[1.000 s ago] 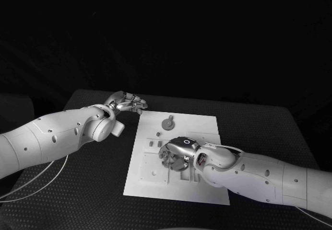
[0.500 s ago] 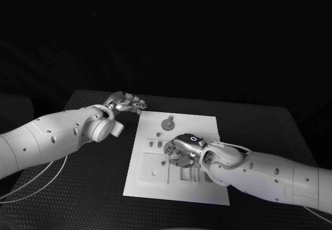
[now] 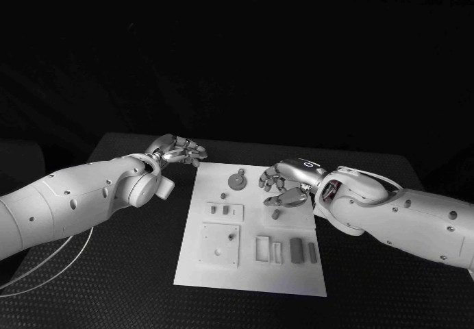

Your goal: Assemble the parts on the task board

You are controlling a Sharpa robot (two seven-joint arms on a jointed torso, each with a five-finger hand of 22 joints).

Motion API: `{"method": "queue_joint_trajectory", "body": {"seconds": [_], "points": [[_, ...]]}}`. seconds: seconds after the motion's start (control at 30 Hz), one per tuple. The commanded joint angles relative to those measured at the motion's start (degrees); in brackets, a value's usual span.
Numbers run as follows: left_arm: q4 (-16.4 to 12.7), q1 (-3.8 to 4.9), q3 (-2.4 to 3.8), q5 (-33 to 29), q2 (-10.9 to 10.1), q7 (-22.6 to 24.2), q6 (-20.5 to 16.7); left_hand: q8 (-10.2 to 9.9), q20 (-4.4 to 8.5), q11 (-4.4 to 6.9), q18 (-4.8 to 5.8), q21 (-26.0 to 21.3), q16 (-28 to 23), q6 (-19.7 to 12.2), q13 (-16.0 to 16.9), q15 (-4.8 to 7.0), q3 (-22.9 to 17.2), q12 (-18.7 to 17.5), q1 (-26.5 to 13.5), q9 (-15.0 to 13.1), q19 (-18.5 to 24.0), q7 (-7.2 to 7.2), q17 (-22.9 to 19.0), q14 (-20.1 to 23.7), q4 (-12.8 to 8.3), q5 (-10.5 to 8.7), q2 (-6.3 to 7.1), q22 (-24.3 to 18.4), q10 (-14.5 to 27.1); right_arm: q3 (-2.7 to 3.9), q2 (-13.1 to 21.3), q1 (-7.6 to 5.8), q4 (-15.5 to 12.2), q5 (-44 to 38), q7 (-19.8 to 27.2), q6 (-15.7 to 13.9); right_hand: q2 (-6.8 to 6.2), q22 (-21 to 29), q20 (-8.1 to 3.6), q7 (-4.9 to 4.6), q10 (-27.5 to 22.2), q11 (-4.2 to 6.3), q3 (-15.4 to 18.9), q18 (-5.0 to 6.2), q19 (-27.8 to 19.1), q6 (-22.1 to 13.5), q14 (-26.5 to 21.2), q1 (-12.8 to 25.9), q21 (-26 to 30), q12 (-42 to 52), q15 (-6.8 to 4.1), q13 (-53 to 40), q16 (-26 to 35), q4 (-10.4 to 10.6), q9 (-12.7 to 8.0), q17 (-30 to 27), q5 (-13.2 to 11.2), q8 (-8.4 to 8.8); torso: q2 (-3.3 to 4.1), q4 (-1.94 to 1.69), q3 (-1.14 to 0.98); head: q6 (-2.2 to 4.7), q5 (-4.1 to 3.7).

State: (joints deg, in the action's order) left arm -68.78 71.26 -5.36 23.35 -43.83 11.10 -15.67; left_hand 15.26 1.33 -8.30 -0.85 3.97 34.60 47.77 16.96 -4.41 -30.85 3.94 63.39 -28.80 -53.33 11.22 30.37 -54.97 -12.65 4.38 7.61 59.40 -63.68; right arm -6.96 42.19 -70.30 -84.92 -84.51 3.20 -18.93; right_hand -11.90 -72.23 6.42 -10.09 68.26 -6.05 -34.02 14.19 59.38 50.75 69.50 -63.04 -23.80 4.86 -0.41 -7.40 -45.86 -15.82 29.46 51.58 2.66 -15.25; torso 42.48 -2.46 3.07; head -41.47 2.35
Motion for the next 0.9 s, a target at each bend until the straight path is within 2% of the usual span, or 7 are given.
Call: {"method": "queue_joint_trajectory", "body": {"seconds": [0.03,0.23,0.43,0.7,0.9], "points": [[-0.1,0.16,0.03,-0.4,0.1,0.8,0.3,0.0,-0.07,0.13,0.28,-0.1,-0.3,-0.4,0.0,0.00,0.0,0.1,-0.3,0.0,-0.3,-0.01,0.1,-0.4,0.5,-0.25,0.37,-0.1,0.4,-0.07,0.7,-0.20,0.2,-1.3,-2.2,6.3,-0.12,-0.3,-0.15,0.05,-0.7,-0.20,0.9,0.81,0.0,-0.5,-0.4,0.7,-0.3,-0.4,0.22,-0.1,-0.4,-0.2,0.1,0.1,0.0,-0.28,-0.03,-0.02,0.02,0.16,-0.16],[-0.1,0.16,0.03,-0.4,0.0,0.8,0.3,0.0,-0.07,0.13,0.28,-0.1,-0.3,-0.4,-0.1,0.00,0.0,0.1,-0.3,0.0,-0.3,-0.01,0.1,-0.4,0.5,-0.25,0.38,-0.1,0.4,-0.14,1.0,-0.18,1.2,-5.4,-3.8,8.8,-1.61,-0.8,-0.01,0.71,-3.4,-1.16,2.8,0.74,-0.8,-1.5,-1.5,2.3,-0.1,-1.2,1.12,0.4,-0.7,0.1,0.0,0.2,0.1,-0.07,0.05,-0.02,-0.07,0.19,-0.18],[0.0,0.16,0.03,-0.4,0.0,0.9,0.3,0.0,-0.07,0.13,0.28,-0.1,-0.4,-0.4,-0.1,0.00,0.0,0.1,-0.3,-0.1,-0.3,-0.01,0.2,-0.4,0.5,-0.25,0.39,-0.1,0.4,-0.83,0.7,0.14,1.9,-7.3,-4.3,9.1,-2.15,-1.0,0.03,1.05,-4.0,-1.32,2.8,0.79,-1.0,-1.8,-1.8,2.3,0.0,-1.1,1.29,0.5,-0.9,0.6,0.0,0.2,0.1,-0.05,0.06,-0.05,-0.04,0.19,-0.26],[0.0,0.16,0.03,-0.4,-0.1,0.8,0.3,0.0,-0.07,0.13,0.28,-0.1,-0.4,-0.4,-0.1,0.00,0.0,0.1,-0.3,-0.1,-0.3,-0.02,0.2,-0.4,0.5,-0.25,0.38,-0.1,0.4,-1.53,0.0,1.57,2.8,-8.9,-4.6,8.9,-1.71,-1.2,-0.05,0.94,-3.9,-1.20,2.6,0.81,-0.9,-1.7,-1.8,1.6,-0.1,-0.8,1.18,0.3,-1.3,0.6,0.2,0.3,0.1,-0.30,0.08,-0.20,-0.02,-0.10,-0.23],[0.0,0.15,0.03,-0.4,-0.1,0.8,0.4,0.0,-0.07,0.14,0.28,-0.1,-0.4,-0.4,-0.1,0.00,0.0,0.1,-0.3,-0.1,-0.3,-0.02,0.3,-0.4,0.5,-0.25,0.38,-0.1,0.4,-1.80,-0.6,2.48,3.4,-9.4,-4.4,8.2,-0.28,-1.5,-0.19,0.58,-2.7,-0.77,2.7,0.81,-0.6,-1.1,-1.5,0.6,-0.3,-0.1,0.77,-0.1,-1.8,-0.1,0.4,0.2,0.1,-0.86,0.08,-0.19,0.03,-0.23,-0.14]]}}
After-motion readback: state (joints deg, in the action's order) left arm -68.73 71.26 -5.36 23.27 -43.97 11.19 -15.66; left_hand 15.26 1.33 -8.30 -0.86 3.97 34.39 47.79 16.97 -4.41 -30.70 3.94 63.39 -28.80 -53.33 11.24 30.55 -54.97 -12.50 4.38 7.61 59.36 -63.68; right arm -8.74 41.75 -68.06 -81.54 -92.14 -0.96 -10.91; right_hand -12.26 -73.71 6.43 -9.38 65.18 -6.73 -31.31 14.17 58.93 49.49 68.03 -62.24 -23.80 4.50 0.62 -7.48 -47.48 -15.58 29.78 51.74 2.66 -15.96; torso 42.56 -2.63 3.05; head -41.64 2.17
